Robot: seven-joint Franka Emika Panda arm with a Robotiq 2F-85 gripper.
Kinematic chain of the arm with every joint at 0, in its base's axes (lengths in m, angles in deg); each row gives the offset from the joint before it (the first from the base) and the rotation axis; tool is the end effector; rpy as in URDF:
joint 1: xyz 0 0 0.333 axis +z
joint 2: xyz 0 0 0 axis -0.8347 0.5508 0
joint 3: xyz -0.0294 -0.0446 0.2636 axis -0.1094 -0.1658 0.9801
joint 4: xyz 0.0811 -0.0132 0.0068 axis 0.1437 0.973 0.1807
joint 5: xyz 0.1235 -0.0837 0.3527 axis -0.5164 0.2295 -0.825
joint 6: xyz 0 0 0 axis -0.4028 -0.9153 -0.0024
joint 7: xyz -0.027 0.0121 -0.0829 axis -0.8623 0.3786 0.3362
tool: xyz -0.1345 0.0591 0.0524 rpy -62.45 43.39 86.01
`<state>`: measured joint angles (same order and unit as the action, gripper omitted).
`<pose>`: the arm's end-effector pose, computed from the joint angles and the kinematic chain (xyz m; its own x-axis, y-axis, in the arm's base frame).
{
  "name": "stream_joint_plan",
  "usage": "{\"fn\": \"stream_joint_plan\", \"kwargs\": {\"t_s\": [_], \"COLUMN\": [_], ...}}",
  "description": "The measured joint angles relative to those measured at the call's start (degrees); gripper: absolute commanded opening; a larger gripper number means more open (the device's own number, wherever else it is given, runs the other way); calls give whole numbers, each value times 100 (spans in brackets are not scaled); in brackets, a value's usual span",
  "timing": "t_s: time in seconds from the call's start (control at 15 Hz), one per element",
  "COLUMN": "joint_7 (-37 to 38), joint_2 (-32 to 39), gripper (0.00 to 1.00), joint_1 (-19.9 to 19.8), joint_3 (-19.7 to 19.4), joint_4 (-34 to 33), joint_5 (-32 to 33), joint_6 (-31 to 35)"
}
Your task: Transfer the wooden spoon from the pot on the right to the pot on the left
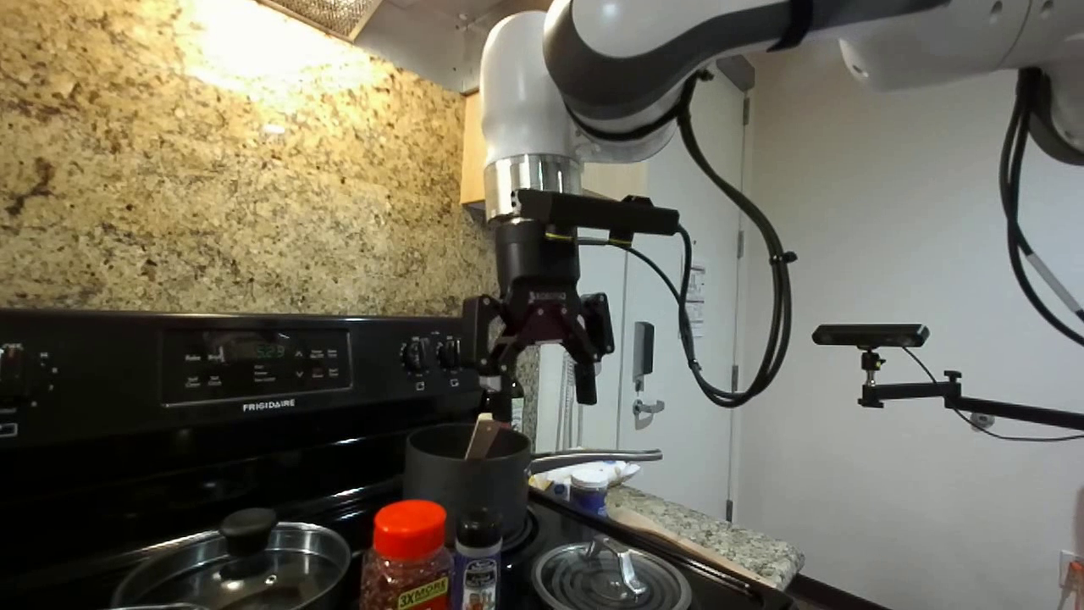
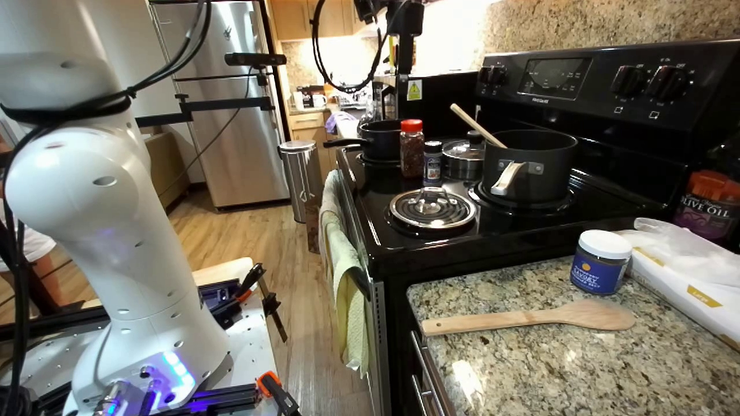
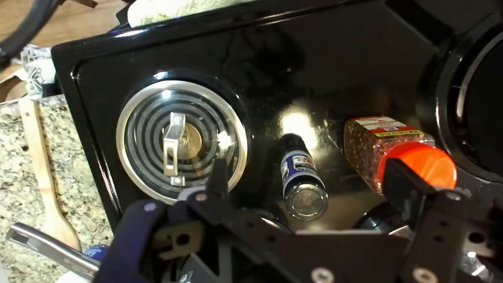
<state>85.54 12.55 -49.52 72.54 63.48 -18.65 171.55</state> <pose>0.5250 0.1331 0.4364 0.8756 -0.4760 -0.0822 -0.4717 -0.8792 0.0664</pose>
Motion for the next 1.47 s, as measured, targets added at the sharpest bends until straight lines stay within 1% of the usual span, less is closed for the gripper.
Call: {"fn": "stream_joint_plan", "kwargs": {"t_s": [0.33,0.47,0.67,0.93,1.27,1.47], "joint_7": [-2,-2,-2,66,141,141], "joint_2": [9,36,213,571,983,1255], "gripper": [100,100,100,100,100,100], "joint_1": [0,-3,-29,-154,-376,-480], "joint_3": [-5,-27,-137,-384,-667,-749], "joint_4": [2,-26,-301,-789,-1132,-1297], "joint_5": [1,-107,-500,-1098,-1772,-2021], "joint_6": [2,62,230,245,204,55]}}
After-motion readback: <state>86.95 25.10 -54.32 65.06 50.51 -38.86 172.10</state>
